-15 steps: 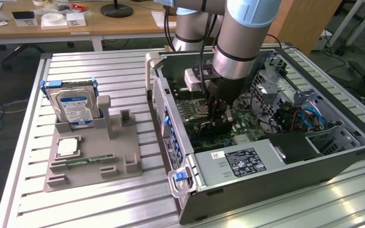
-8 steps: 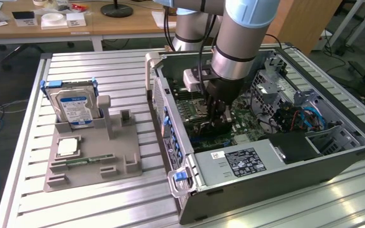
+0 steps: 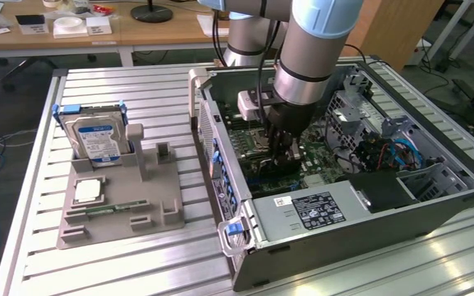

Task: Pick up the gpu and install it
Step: 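Insert the gpu into the slot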

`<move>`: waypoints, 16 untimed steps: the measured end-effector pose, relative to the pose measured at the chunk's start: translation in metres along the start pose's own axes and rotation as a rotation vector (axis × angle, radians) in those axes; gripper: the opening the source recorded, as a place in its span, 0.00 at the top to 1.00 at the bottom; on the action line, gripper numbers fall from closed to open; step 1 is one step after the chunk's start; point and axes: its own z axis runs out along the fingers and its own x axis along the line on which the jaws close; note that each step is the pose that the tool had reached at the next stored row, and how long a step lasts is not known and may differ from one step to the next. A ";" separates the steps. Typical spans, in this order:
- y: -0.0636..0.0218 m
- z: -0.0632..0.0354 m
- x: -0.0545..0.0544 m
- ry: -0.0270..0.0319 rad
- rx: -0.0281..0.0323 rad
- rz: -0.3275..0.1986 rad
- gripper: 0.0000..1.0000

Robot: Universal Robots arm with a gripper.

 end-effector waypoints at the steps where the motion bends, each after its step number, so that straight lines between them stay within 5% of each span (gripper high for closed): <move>1: 0.0000 0.0000 0.000 0.0000 0.0000 0.000 0.74; 8: 0.0002 0.0007 0.000 -0.0018 0.0005 0.001 0.73; 16: 0.0000 0.0000 0.000 -0.0001 0.0000 0.000 0.43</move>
